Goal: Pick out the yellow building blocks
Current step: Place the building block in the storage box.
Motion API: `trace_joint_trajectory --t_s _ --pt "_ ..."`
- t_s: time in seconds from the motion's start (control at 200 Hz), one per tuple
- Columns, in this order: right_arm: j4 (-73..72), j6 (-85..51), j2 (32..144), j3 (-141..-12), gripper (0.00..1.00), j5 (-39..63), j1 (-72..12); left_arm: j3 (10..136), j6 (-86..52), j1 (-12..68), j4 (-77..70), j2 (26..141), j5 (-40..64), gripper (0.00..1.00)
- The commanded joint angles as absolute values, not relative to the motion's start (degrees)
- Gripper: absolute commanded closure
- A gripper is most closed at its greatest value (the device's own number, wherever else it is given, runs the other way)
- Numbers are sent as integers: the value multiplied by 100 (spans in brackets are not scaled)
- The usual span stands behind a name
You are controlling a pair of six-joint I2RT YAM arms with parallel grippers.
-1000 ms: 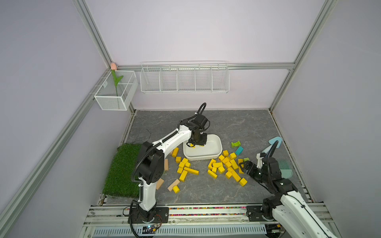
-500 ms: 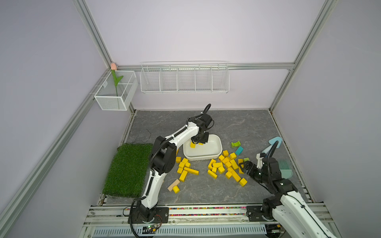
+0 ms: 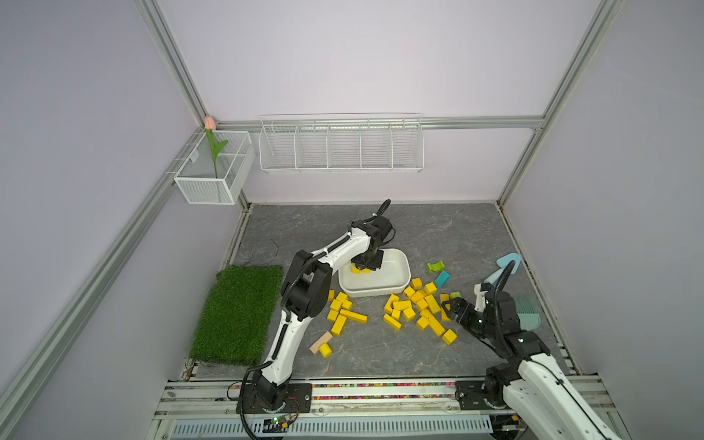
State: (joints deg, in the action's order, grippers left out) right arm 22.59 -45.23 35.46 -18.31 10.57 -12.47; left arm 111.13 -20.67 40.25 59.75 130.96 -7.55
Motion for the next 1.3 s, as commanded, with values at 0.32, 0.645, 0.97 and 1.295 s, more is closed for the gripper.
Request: trace_joint_trajectory --t_s 0.32,0.645,0.97,1.295 --pt "2197 -4562 3496 -1717 10 1150 -1216 11311 -2178 4008 6337 13177 -1454 78" --pt "2188 -4564 3489 -1705 10 1160 -1213 11337 -2227 3939 6444 13166 -1686 78" --pt "2189 -4563 3489 -1705 10 1170 -1211 11412 -2226 3943 6437 13135 -1630 70" --pt "2192 -4566 3489 -1707 10 1170 -1214 11519 -2230 3938 6501 13141 -1652 59"
